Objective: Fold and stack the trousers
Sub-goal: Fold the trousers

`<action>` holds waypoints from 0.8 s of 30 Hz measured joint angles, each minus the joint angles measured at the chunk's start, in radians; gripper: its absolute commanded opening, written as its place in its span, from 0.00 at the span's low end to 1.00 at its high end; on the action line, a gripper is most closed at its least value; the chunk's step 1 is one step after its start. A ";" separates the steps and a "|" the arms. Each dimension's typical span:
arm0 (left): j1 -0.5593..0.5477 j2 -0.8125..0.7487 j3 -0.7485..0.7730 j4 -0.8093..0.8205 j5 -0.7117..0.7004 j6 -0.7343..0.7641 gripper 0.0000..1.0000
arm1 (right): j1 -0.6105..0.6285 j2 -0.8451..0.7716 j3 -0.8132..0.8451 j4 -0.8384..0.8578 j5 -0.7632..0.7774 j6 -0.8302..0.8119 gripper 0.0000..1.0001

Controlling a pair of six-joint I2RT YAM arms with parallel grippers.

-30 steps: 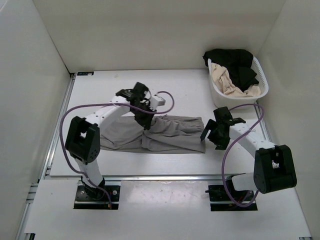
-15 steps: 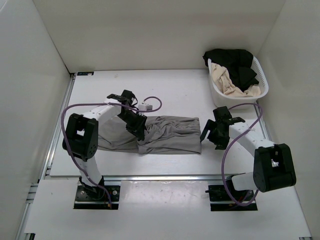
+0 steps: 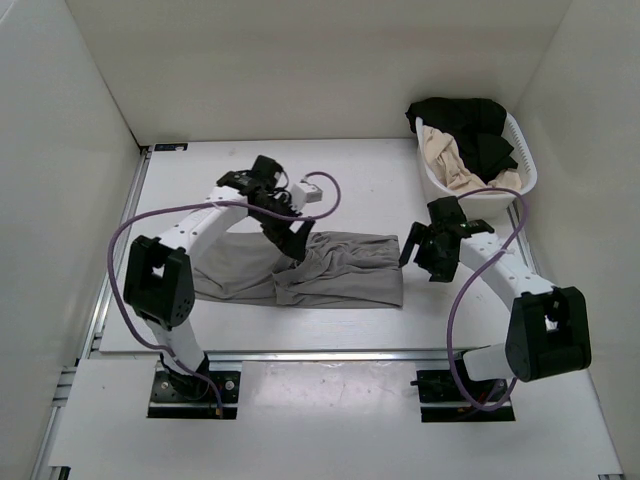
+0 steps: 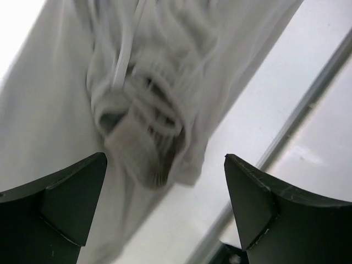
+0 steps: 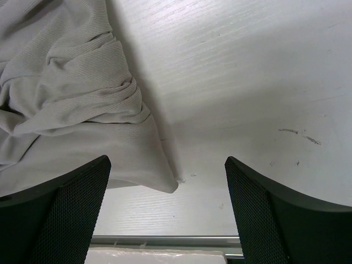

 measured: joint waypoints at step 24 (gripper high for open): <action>-0.119 0.287 0.153 0.099 -0.222 -0.105 0.14 | 0.024 0.119 -0.152 0.161 -0.197 0.047 0.12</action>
